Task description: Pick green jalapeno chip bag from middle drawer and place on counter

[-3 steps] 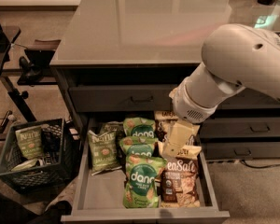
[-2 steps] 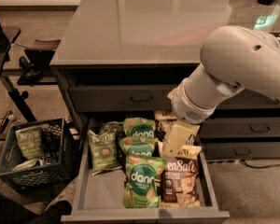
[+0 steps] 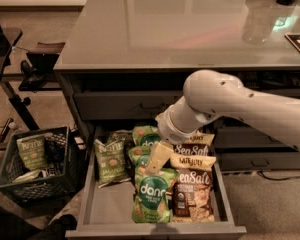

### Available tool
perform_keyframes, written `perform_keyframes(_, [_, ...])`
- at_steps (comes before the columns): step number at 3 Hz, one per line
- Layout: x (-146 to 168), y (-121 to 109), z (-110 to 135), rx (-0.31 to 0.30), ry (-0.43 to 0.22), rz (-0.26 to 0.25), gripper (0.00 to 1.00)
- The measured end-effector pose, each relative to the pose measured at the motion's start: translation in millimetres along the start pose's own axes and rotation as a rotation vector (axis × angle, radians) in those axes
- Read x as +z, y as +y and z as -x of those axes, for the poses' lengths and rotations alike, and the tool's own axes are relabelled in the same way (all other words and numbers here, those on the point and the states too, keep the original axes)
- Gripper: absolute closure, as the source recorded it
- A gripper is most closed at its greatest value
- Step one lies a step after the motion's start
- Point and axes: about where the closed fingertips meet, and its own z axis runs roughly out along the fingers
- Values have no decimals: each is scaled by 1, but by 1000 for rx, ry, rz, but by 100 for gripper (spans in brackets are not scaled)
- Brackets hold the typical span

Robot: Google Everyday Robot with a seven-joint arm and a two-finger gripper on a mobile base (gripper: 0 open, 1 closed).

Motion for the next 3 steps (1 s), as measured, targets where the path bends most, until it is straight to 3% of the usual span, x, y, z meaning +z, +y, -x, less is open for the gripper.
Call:
perform_keyframes(1, [55, -21, 11, -18, -51, 20, 0])
perform_keyframes(2, [118, -67, 16, -74, -117, 11, 0])
perform_keyframes(3, [118, -67, 16, -74, -117, 10, 0])
